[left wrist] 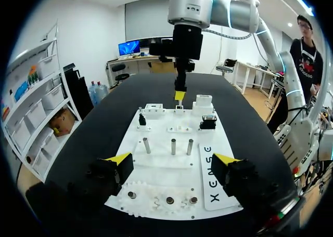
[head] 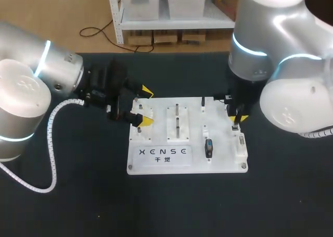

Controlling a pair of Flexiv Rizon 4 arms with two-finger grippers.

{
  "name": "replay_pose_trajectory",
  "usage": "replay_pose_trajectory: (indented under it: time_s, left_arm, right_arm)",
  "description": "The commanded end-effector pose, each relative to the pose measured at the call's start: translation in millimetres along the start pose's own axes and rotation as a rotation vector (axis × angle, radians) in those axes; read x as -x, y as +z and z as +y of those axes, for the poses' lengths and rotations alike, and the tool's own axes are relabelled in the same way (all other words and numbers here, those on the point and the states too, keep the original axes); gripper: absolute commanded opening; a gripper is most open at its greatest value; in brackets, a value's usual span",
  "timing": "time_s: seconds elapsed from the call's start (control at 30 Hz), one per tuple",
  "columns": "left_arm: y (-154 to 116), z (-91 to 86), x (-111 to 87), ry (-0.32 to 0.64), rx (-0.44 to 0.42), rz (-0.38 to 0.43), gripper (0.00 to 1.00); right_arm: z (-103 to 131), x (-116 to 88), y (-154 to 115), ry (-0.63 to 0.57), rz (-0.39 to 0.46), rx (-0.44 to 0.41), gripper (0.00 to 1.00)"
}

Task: Insert the Ethernet cable into its matching sockets.

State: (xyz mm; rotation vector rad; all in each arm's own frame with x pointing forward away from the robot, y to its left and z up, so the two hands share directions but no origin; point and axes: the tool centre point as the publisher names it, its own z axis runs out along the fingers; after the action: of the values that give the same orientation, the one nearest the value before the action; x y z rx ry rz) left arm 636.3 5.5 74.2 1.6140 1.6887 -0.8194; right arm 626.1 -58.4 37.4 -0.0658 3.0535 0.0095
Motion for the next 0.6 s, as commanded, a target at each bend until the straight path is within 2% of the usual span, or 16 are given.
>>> replay_pose_trajectory:
  time_s: [0.03,0.6]
  left_arm:
    - [0.4,-0.1,-0.6,0.001,0.002,0.000,1.00]
    - [0.4,-0.1,-0.6,0.001,0.002,0.000,1.00]
  right_arm:
    - [-1.4,1.0,3.5,0.001,0.000,0.003,0.00]
    - [1.1,5.0,9.3,-0.016,0.017,0.008,0.00]
